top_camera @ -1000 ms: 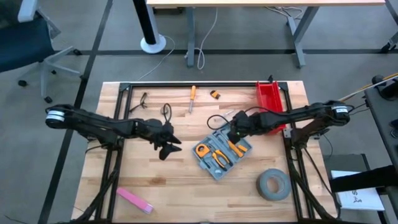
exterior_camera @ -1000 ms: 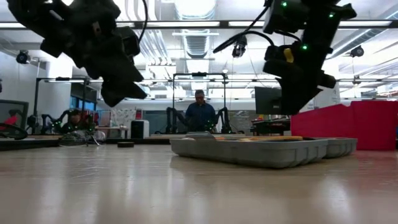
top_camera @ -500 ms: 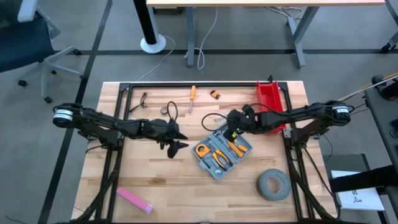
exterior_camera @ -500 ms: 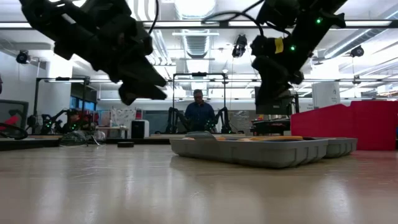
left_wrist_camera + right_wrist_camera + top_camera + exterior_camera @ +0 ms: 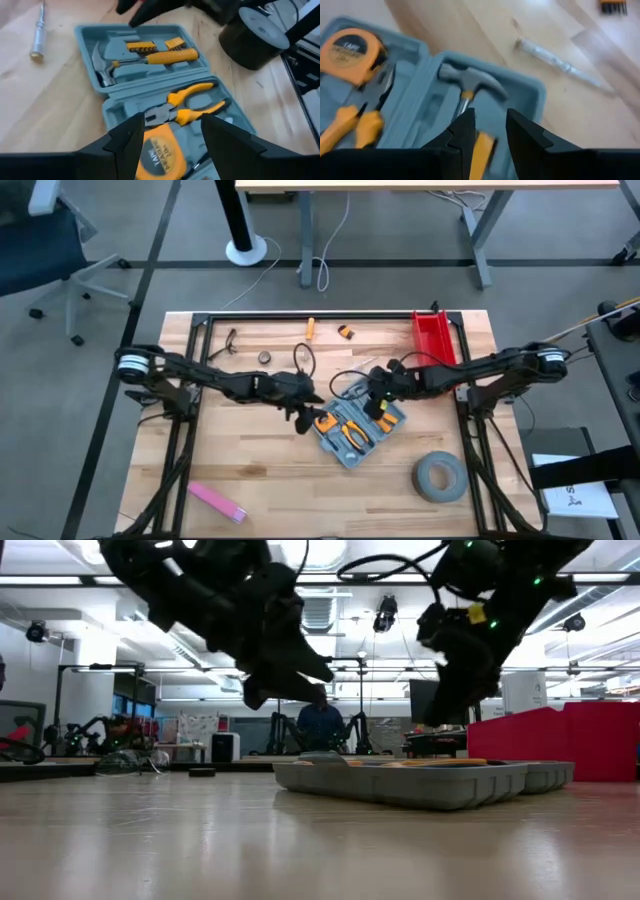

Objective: Prefit tool cases
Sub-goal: Adjust the gray pre-fit tool case

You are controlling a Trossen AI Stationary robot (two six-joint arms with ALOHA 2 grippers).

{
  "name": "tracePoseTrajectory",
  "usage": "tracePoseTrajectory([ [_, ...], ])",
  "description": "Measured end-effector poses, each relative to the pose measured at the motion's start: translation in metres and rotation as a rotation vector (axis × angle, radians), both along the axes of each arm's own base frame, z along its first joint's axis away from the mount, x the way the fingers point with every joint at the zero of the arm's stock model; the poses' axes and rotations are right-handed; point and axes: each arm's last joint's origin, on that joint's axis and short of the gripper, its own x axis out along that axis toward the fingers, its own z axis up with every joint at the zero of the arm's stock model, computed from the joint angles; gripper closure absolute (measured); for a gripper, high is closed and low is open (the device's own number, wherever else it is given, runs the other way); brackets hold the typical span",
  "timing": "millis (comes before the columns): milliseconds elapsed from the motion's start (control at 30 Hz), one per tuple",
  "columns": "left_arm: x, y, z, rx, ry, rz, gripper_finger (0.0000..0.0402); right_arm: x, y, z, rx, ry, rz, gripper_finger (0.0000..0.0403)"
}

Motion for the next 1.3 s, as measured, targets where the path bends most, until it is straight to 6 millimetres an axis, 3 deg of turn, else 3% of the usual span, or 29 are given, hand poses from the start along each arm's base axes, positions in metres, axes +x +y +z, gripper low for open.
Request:
tracePoseTrajectory([
  [333,0.017,-0.013,-0.002,0.019,-0.015,0.022,0.0198,-0.039,0.000,0.046,0.006,-0.105,-0.056,0.0334],
  [500,0.017,-0.011,-0.005,-0.046,-0.002,0.109,0.0198,-0.048,0.000,0.056,-0.001,-0.161,-0.051,0.0345],
  [767,0.015,-0.009,-0.012,-0.222,0.052,0.273,0.0198,-0.049,-0.002,0.032,-0.054,-0.065,-0.085,0.0355],
  [933,0.013,-0.013,-0.016,-0.317,0.122,0.202,0.0198,-0.054,-0.002,0.006,-0.033,0.020,-0.128,0.0345],
  [1100,0.013,-0.013,-0.016,-0.307,0.126,0.165,0.0198,-0.065,-0.001,-0.015,0.001,0.077,-0.182,0.0337],
  [1300,0.013,-0.004,-0.016,-0.261,0.119,0.165,0.0198,-0.066,-0.002,-0.017,0.013,0.071,-0.224,0.0348],
])
